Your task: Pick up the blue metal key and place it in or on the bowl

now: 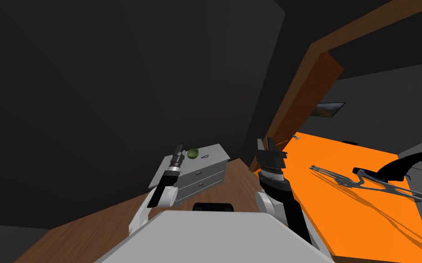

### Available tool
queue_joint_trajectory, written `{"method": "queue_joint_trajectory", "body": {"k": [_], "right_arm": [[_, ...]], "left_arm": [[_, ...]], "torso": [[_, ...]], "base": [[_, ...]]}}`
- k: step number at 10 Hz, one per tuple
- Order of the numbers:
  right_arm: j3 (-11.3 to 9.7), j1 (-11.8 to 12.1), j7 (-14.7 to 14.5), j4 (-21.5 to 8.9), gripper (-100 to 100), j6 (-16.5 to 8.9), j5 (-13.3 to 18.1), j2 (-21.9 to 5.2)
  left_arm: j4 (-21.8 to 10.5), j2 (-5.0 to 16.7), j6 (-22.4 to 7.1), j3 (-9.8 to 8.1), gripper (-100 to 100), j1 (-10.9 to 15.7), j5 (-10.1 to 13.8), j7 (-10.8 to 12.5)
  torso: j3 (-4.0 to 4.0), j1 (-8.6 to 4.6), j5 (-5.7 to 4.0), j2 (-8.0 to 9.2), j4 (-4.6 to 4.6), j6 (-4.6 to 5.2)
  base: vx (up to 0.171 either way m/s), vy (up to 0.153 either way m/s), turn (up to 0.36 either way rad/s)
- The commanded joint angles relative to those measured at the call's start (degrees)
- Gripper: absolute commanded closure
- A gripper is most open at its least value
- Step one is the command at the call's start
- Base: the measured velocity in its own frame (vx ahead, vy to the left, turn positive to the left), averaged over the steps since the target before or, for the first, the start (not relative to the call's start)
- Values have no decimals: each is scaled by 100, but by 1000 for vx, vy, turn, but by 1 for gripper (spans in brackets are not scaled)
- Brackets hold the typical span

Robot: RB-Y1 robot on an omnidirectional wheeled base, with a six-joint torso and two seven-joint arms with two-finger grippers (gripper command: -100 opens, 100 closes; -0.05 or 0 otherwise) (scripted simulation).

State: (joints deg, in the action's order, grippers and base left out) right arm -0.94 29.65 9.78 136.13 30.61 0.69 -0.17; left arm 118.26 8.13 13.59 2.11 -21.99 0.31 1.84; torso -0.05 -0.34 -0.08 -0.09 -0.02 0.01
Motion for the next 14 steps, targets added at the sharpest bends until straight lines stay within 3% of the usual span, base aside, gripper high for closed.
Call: {"method": "queue_joint_trajectory", "body": {"k": [1, 4, 8, 9, 14], "right_arm": [[0, 0, 0, 0, 0, 0, 0, 0], [0, 0, 0, 0, 0, 0, 0, 0], [0, 0, 0, 0, 0, 0, 0, 0], [0, 0, 0, 0, 0, 0, 0, 0], [0, 0, 0, 0, 0, 0, 0, 0]], "left_arm": [[-220, -17, -274, 5, -100, 107, 12, 46], [-455, -14, -628, -30, -100, 259, 54, 134], [-950, -22, -1307, -103, -100, 586, 163, 305], [-950, -22, -1307, -103, -100, 586, 163, 305], [-1615, -53, -2038, -203, -100, 1037, 367, 486]], "torso": [[0, 0, 0, 0, 0, 0], [1, -2, -1, 2, 1, 0], [-3, 6, 1, -5, -1, -1], [-3, 3, 0, -6, -1, 0], [-6, 13, 2, -11, -2, 0]], "base": [[24, -93, 35], [9, -86, 30], [25, -71, 27], [21, -61, 9], [39, -56, 7]]}}
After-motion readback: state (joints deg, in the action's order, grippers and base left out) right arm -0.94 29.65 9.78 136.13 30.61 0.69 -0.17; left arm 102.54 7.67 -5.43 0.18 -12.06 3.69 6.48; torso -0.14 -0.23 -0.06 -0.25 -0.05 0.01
